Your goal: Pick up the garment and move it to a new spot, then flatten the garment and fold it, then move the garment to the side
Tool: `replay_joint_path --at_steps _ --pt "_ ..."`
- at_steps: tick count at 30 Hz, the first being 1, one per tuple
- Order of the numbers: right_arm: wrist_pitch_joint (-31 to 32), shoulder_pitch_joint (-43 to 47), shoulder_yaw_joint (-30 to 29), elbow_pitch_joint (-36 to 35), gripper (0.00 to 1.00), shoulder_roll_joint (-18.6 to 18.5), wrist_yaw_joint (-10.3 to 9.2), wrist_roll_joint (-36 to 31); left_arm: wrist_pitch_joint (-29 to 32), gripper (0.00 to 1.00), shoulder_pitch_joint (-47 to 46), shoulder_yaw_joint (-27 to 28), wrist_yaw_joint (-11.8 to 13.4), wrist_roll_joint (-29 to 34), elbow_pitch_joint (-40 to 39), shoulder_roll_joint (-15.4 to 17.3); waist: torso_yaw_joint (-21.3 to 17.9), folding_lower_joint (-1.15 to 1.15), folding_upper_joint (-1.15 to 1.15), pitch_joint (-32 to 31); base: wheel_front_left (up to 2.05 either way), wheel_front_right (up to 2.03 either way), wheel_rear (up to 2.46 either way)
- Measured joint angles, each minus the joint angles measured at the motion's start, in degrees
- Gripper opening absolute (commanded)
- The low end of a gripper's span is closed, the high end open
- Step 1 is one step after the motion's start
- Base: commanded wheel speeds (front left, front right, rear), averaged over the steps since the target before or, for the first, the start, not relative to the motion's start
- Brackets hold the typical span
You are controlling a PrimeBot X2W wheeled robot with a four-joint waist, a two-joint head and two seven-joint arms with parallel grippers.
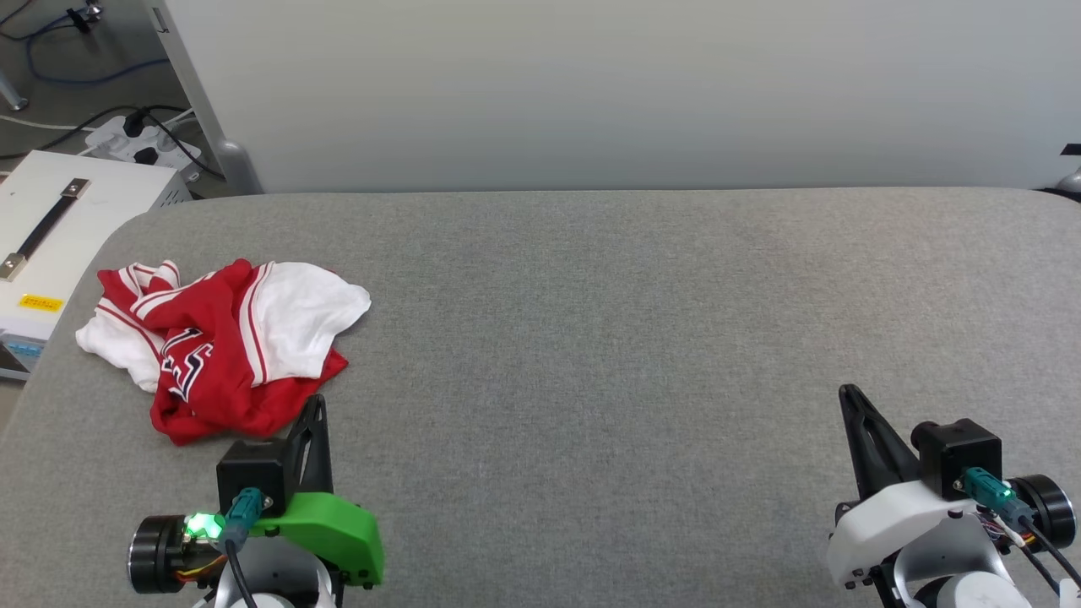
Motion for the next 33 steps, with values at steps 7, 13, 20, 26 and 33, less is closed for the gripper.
replay_joint_path --at_steps 7,13,20,26,33 --pt "0.00 0.00 0.00 0.00 0.00 0.00 0.00 0.00 0.00 0.00 0.00 0.01 0.01 0.00 0.00 0.00 0.00 0.00 0.00 0.00 0.00 0.00 0.00" --pt "0.00 0.00 0.00 0.00 0.00 0.00 0.00 0.00 0.00 0.00 0.00 0.01 0.00 0.00 0.00 0.00 0.00 0.00 0.00 0.00 0.00 0.00 0.00" --pt "0.00 0.00 0.00 0.00 0.00 0.00 0.00 0.00 0.00 0.00 0.00 0.00 0.01 0.00 0.00 0.00 0.00 0.00 0.00 0.00 0.00 0.00 0.00" --pt "0.00 0.00 0.00 0.00 0.00 0.00 0.00 0.00 0.00 0.00 0.00 0.02 0.01 0.00 0.00 0.00 0.00 0.00 0.00 0.00 0.00 0.00 0.00" --pt "0.00 0.00 0.00 0.00 0.00 0.00 0.00 0.00 0.00 0.00 0.00 0.00 0.00 0.00 0.00 0.00 0.00 0.00 0.00 0.00 0.00 0.00 0.00"
